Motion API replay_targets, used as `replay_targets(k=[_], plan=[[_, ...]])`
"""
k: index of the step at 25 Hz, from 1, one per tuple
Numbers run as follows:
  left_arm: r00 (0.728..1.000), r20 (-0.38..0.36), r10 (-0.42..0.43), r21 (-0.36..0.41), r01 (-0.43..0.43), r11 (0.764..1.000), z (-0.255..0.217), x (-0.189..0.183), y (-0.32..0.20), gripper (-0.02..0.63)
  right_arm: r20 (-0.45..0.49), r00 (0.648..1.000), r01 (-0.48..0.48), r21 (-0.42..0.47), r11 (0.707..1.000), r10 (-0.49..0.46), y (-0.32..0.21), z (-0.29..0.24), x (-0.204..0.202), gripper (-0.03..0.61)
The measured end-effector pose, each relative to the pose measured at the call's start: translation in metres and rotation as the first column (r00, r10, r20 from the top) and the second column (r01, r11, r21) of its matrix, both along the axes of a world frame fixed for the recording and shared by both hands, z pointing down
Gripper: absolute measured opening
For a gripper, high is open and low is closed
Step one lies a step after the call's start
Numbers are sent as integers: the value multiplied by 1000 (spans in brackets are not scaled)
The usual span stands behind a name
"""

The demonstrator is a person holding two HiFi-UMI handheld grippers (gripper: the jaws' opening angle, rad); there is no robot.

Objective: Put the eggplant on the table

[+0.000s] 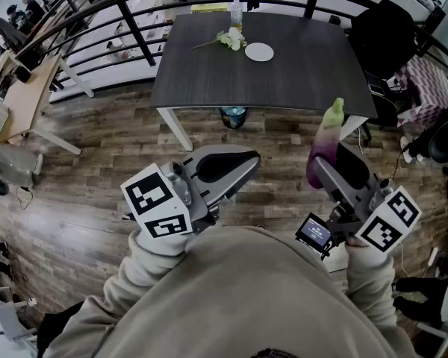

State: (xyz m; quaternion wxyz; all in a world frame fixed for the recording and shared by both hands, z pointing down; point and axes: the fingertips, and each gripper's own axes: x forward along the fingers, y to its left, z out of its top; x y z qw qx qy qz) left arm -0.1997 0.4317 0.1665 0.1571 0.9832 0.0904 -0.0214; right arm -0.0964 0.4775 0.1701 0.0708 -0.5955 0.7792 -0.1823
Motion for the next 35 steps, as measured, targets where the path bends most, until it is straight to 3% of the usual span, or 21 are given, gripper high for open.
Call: replay_targets(k=[7, 14, 19, 28, 35], plan=[[1000, 0, 2, 6, -2, 1000, 3, 6, 0, 6, 13, 1000, -7, 6, 1000, 7, -1, 3, 6, 206], [1000, 14, -7, 1, 7, 1000, 5, 22, 15, 6, 85, 996, -19, 19, 1000, 18, 14, 7, 30, 207], [999, 19, -28, -10, 28, 1000, 3, 58, 37, 6, 97, 995, -12, 34, 999, 9, 39, 4, 67, 207], [997, 70, 38, -12, -37, 999, 15, 94, 72, 6, 85, 996, -12, 36, 999, 9, 73, 9, 99, 207], [992, 85, 95, -10, -94, 995, 20, 116, 77, 6, 125, 992, -34, 72, 997, 24, 86, 11, 118, 206]])
